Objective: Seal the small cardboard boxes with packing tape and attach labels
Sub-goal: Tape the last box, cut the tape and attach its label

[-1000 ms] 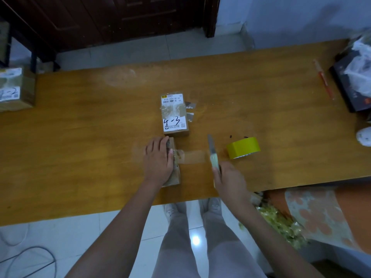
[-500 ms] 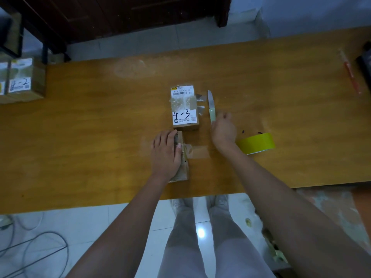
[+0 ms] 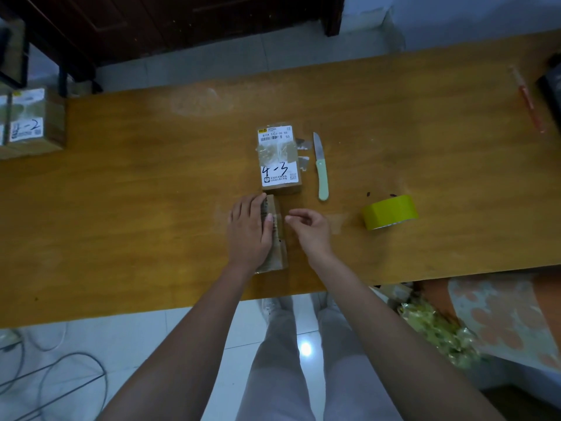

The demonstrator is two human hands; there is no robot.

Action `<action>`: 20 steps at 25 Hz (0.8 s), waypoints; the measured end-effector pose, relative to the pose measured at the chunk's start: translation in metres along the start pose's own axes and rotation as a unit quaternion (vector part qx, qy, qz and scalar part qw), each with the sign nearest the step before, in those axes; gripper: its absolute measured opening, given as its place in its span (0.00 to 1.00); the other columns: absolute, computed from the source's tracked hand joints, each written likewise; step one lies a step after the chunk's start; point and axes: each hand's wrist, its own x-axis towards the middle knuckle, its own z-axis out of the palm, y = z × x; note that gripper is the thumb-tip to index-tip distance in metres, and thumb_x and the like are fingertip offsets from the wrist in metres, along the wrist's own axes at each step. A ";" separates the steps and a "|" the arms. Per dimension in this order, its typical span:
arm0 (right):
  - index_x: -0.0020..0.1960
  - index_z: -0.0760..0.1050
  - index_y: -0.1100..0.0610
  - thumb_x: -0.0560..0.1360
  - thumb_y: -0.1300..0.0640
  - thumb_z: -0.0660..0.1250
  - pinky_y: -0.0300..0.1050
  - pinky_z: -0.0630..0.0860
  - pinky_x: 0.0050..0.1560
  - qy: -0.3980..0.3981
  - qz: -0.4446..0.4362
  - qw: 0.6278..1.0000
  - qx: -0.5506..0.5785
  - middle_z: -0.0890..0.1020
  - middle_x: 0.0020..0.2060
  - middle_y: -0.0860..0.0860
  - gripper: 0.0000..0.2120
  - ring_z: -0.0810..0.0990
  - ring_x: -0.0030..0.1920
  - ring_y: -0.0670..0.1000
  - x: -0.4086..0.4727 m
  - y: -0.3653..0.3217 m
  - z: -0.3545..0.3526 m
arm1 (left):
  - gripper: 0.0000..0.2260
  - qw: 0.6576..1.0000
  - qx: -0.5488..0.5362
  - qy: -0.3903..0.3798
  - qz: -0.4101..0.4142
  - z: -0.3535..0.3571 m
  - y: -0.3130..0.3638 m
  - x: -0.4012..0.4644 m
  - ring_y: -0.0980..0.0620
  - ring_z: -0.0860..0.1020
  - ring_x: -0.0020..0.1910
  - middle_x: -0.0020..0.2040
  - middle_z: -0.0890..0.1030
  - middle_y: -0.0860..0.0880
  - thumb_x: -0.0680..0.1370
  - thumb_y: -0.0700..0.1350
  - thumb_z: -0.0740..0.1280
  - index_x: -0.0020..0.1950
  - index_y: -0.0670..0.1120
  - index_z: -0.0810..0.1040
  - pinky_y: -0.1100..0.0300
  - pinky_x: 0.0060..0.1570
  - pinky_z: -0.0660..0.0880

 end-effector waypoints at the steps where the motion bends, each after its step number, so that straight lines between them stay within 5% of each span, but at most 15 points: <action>1: 0.53 0.80 0.53 0.74 0.55 0.71 0.43 0.79 0.50 0.006 -0.005 1.000 -0.018 0.83 0.46 0.49 0.08 0.81 0.48 0.47 0.000 0.000 0.001 | 0.19 1.000 -0.001 0.002 0.000 0.000 0.000 0.000 0.45 0.69 0.65 0.65 0.73 0.45 0.80 0.48 0.57 0.69 0.43 0.70 0.47 0.65 0.67; 5: 0.65 0.73 0.51 0.80 0.48 0.59 0.36 0.73 0.57 0.035 -0.160 0.981 -0.107 0.78 0.59 0.45 0.16 0.76 0.56 0.41 -0.022 0.009 0.006 | 0.20 1.000 -0.001 0.004 0.000 0.001 -0.001 -0.001 0.45 0.69 0.66 0.65 0.73 0.45 0.80 0.51 0.55 0.69 0.43 0.70 0.47 0.65 0.66; 7: 0.75 0.60 0.49 0.82 0.44 0.52 0.29 0.63 0.64 -0.050 -0.219 0.965 -0.132 0.67 0.70 0.42 0.24 0.66 0.68 0.37 -0.042 0.022 0.017 | 0.20 1.000 -0.003 0.005 -0.002 0.001 -0.004 -0.001 0.45 0.69 0.66 0.66 0.73 0.44 0.80 0.51 0.54 0.69 0.43 0.70 0.48 0.65 0.66; 10: 0.78 0.40 0.47 0.81 0.39 0.48 0.34 0.56 0.70 -0.127 -0.207 0.959 -0.146 0.48 0.78 0.44 0.31 0.51 0.76 0.42 -0.057 0.041 0.028 | 0.18 1.000 -0.004 -0.003 -0.001 0.005 -0.001 0.001 0.46 0.69 0.66 0.66 0.73 0.44 0.80 0.47 0.58 0.69 0.43 0.71 0.47 0.65 0.67; 16: 0.79 0.50 0.49 0.80 0.36 0.49 0.45 0.60 0.71 -0.103 -0.111 0.977 -0.148 0.61 0.76 0.49 0.32 0.61 0.74 0.49 -0.040 0.031 0.018 | 0.19 0.999 -0.050 -0.007 0.011 0.004 0.001 0.002 0.47 0.66 0.71 0.69 0.72 0.45 0.80 0.41 0.63 0.71 0.43 0.72 0.48 0.70 0.64; 20: 0.78 0.54 0.53 0.82 0.43 0.51 0.50 0.61 0.74 -0.093 -0.128 0.969 -0.192 0.61 0.76 0.50 0.28 0.60 0.74 0.50 -0.042 0.026 0.018 | 0.26 0.972 -0.192 0.051 -0.129 -0.007 0.001 -0.008 0.58 0.59 0.73 0.74 0.64 0.48 0.77 0.41 0.68 0.75 0.46 0.66 0.71 0.70 0.56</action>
